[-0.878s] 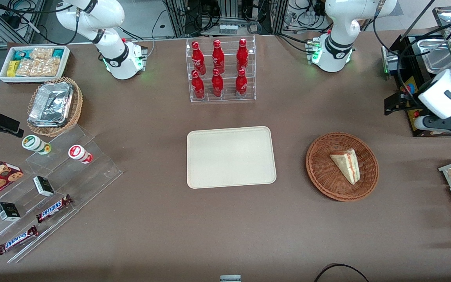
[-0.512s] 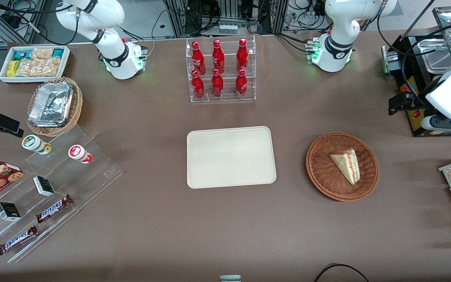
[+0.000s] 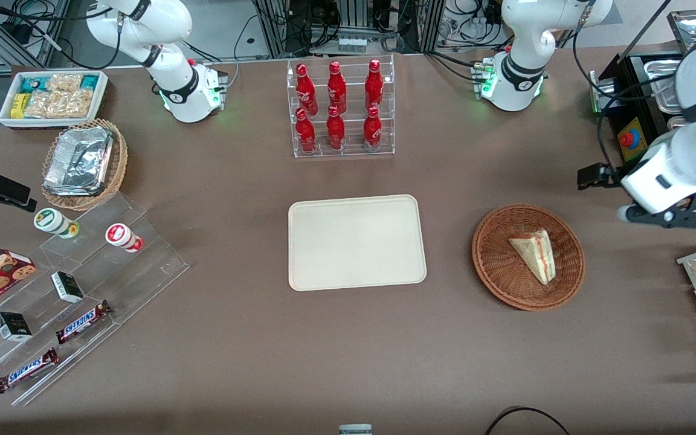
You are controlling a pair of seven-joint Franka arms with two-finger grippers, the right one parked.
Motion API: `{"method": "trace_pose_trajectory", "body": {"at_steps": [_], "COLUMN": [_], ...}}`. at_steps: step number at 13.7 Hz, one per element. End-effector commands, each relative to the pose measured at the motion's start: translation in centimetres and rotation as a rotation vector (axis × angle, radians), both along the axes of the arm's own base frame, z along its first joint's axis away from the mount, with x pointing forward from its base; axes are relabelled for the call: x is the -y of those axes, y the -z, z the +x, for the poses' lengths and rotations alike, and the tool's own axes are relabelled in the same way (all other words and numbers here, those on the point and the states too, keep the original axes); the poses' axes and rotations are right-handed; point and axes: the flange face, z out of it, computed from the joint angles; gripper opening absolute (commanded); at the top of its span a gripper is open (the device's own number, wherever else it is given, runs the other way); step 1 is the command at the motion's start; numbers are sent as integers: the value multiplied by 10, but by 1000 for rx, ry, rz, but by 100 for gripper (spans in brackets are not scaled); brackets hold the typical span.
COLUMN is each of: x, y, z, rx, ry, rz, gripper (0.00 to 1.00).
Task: Place sandwich from basket to tray
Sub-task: 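Move the left gripper over the wrapped sandwich in the wicker basket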
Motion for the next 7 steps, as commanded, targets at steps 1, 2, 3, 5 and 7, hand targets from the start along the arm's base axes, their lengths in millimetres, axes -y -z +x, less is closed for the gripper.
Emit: {"method": "trace_pose_trajectory", "body": {"at_steps": [1,2,3,5,7], "x": [18,18,17,17,12], "y": [51,70,86,115,151], "z": [-3,-5,-7,-9,-15], "rx": [2,12,29,67,127], "ry": [16,17,15,17,-6], "rz": [2,1,-1,-2,-5], "gripper": [100,100,100,100,100]}}
